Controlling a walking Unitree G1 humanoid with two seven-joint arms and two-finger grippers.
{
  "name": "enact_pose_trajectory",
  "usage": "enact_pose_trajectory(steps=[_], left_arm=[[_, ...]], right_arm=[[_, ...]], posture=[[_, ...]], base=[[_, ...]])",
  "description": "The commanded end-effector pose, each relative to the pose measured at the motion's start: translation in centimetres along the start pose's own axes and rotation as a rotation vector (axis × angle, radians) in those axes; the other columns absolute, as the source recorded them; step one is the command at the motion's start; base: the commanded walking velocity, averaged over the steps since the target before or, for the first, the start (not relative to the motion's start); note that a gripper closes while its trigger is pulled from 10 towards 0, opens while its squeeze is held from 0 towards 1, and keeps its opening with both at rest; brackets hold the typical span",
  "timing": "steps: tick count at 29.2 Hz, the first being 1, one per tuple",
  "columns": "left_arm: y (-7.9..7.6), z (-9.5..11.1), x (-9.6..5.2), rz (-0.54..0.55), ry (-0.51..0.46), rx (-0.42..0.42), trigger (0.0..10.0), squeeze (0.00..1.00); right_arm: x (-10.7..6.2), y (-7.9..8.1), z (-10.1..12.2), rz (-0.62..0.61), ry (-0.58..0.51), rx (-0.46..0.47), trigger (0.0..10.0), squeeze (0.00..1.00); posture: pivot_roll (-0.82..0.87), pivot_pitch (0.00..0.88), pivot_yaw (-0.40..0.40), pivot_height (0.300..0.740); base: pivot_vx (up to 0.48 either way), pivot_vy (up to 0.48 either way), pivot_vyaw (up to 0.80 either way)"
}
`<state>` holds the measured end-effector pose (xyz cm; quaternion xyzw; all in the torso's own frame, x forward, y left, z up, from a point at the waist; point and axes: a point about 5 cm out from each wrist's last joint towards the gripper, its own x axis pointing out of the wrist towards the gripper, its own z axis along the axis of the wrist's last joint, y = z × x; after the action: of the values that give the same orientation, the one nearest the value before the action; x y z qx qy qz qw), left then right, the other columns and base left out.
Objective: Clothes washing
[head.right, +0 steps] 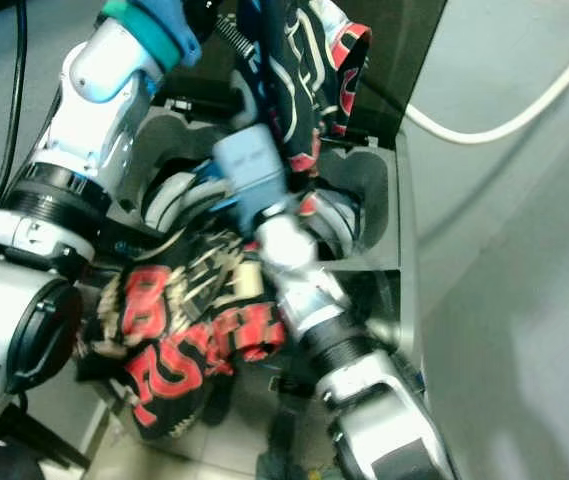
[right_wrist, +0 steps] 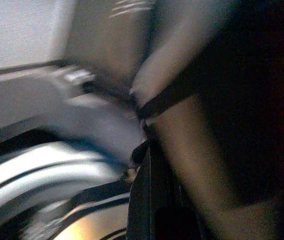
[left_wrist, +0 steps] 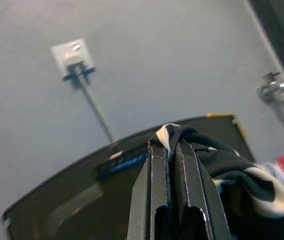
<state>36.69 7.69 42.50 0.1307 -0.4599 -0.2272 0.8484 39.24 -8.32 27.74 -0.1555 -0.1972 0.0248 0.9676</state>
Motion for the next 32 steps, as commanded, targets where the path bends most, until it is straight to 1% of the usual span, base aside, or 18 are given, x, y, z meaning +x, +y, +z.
enact_pose_trajectory(steps=[1, 2, 3, 5, 9, 10, 11, 13, 15, 17, 18, 19, 20, 21, 22, 24, 28, 32], left_arm=[[1.8, 0.0, -1.4, 0.117, -0.007, 0.065, 10.0, 0.00], [1.8, 0.0, -1.4, 0.117, -0.007, 0.065, 10.0, 0.00], [3.2, -0.6, -2.8, 0.214, 0.028, 0.098, 10.0, 0.00], [4.4, -1.2, -4.0, 0.295, 0.058, 0.124, 10.0, 0.00], [5.2, -1.5, -4.9, 0.348, 0.078, 0.136, 10.0, 0.00], [5.9, -1.9, -5.7, 0.386, 0.106, 0.150, 10.0, 0.00], [5.9, -1.9, -5.7, 0.386, 0.106, 0.150, 10.0, 0.00], [6.7, -2.9, -6.9, 0.449, 0.166, 0.179, 10.0, 0.00], [6.7, -2.9, -6.9, 0.449, 0.166, 0.179, 10.0, 0.00], [6.8, -3.6, -7.5, 0.484, 0.203, 0.172, 10.0, 0.00], [6.8, -3.6, -7.5, 0.484, 0.203, 0.172, 10.0, 0.00], [6.8, -3.7, -7.6, 0.490, 0.210, 0.166, 10.0, 0.00], [6.8, -3.7, -7.6, 0.490, 0.210, 0.166, 10.0, 0.00], [6.6, -3.8, -7.7, 0.502, 0.218, 0.153, 10.0, 0.00], [6.6, -3.8, -7.7, 0.502, 0.218, 0.153, 10.0, 0.00], [6.6, -4.0, -7.7, 0.531, 0.245, 0.139, 10.0, 0.00], [7.1, -4.8, -8.4, 0.600, 0.312, 0.127, 10.0, 0.00], [7.1, -5.2, -8.8, 0.605, 0.339, 0.095, 10.0, 0.00]], right_arm=[[0.9, -3.0, 0.7, -0.162, -0.053, -0.089, 10.0, 0.00], [0.9, -3.0, 0.7, -0.162, -0.053, -0.089, 10.0, 0.00], [1.3, -4.5, 1.3, -0.236, -0.103, -0.159, 10.0, 0.00], [1.4, -5.1, 1.9, -0.256, -0.155, -0.206, 10.0, 0.00], [1.5, -5.1, 2.3, -0.241, -0.198, -0.231, 10.0, 0.00], [1.2, -3.5, 2.6, -0.085, -0.250, -0.204, 10.0, 0.00], [1.2, -3.5, 2.6, -0.085, -0.250, -0.204, 10.0, 0.00], [-0.3, 0.2, 2.7, 0.262, -0.321, -0.128, 10.0, 0.00], [-0.3, 0.2, 2.7, 0.262, -0.321, -0.128, 10.0, 0.00], [-3.4, 3.9, 1.1, 0.706, -0.288, -0.113, 10.0, 0.00], [-3.4, 3.9, 1.1, 0.706, -0.288, -0.113, 10.0, 0.00], [-4.6, 5.0, 0.4, 0.853, -0.257, -0.106, 10.0, 0.00], [-4.6, 5.0, 0.4, 0.853, -0.257, -0.106, 10.0, 0.00], [-6.4, 5.8, -0.4, 1.022, -0.226, -0.110, 10.0, 0.00], [-6.4, 5.8, -0.4, 1.022, -0.226, -0.110, 10.0, 0.00], [-8.5, 6.1, -1.2, 1.203, -0.199, -0.112, 10.0, 0.00], [-8.6, 5.1, -0.5, 1.225, -0.231, -0.042, 10.0, 0.00], [-7.1, 3.9, 0.4, 1.085, -0.264, 0.075, 10.0, 0.00]], posture=[[0.13, 0.041, -0.022, 0.740], [0.13, 0.041, -0.022, 0.740], [0.13, 0.040, -0.025, 0.740], [0.13, 0.037, -0.031, 0.740], [0.13, 0.038, -0.032, 0.740], [0.14, 0.036, -0.036, 0.740], [0.14, 0.036, -0.036, 0.740], [0.14, 0.036, -0.036, 0.740], [0.14, 0.036, -0.036, 0.740], [0.12, 0.031, -0.027, 0.740], [0.12, 0.031, -0.027, 0.740], [0.12, 0.031, -0.027, 0.740], [0.12, 0.031, -0.027, 0.740], [0.12, 0.031, -0.024, 0.740], [0.12, 0.031, -0.024, 0.740], [0.11, 0.030, -0.021, 0.740], [0.11, 0.030, -0.021, 0.740], [0.11, 0.034, -0.018, 0.740]], base=[[0.000, 0.000, 0.00], [0.000, 0.000, 0.00], [0.000, 0.000, 0.00], [0.000, 0.000, 0.00], [0.000, 0.000, 0.00], [0.000, 0.000, 0.00], [0.000, 0.000, 0.00], [0.000, 0.000, 0.00], [0.000, 0.000, 0.00], [0.000, 0.000, 0.00], [0.000, 0.000, 0.00], [0.000, 0.000, 0.00], [0.000, 0.000, 0.00], [0.000, 0.000, 0.00], [0.000, 0.000, 0.00], [0.000, 0.000, 0.00], [0.000, 0.000, 0.00], [0.000, 0.000, 0.00]])
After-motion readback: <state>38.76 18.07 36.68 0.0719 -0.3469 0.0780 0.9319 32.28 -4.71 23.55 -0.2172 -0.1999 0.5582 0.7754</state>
